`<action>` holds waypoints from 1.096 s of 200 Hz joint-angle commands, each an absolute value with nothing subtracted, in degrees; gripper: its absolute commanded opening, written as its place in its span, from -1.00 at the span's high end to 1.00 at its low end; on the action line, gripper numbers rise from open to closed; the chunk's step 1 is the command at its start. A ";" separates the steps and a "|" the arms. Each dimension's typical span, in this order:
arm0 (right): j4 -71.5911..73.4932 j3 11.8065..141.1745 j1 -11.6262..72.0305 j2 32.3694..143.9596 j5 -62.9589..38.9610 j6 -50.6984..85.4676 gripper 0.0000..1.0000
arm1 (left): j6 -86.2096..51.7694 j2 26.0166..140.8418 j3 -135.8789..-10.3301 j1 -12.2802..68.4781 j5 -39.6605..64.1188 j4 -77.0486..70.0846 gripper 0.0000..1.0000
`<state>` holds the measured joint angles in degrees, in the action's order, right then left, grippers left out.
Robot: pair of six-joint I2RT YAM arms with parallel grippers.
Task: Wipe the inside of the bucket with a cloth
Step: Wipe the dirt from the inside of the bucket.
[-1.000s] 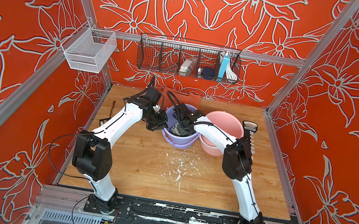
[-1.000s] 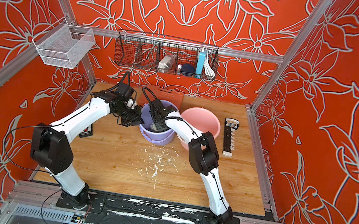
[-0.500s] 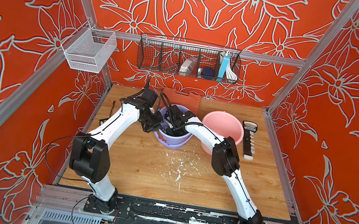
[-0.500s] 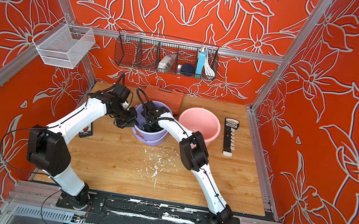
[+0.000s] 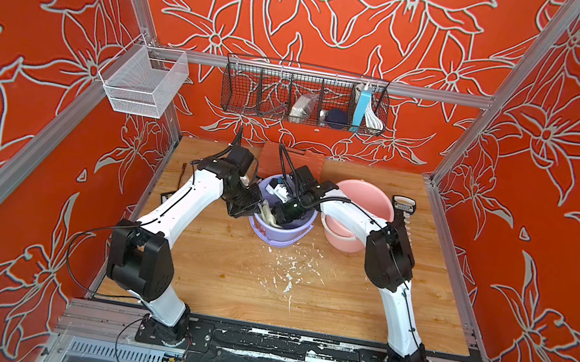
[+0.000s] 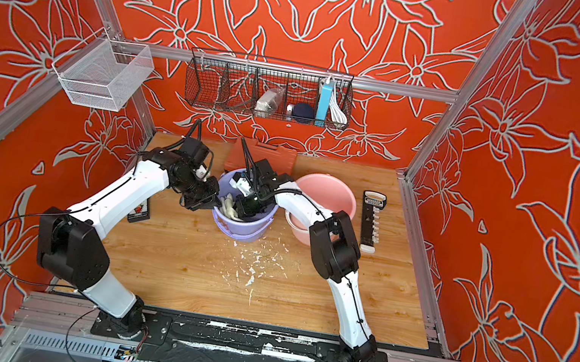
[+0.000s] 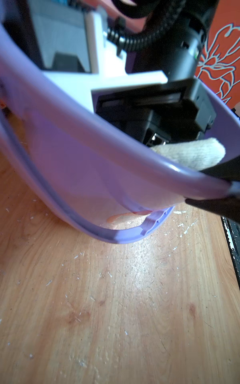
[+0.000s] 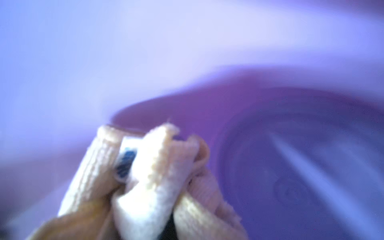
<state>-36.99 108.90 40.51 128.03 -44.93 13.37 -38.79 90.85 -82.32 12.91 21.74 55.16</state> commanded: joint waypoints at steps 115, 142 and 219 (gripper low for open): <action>-25.01 110.42 41.65 123.75 -2.79 21.71 1.00 | -35.50 88.64 -80.24 14.41 27.15 56.69 1.00; -24.67 108.46 41.68 122.31 4.29 20.99 1.00 | -35.08 89.00 -80.77 14.41 27.20 57.19 1.00; -16.16 104.71 44.45 120.05 3.46 15.58 1.00 | -34.57 90.96 -81.98 14.41 27.19 58.45 1.00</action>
<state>-24.10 103.39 43.92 121.75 0.14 18.37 -38.61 90.87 -80.90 12.75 22.00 50.19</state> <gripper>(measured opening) 0.062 0.095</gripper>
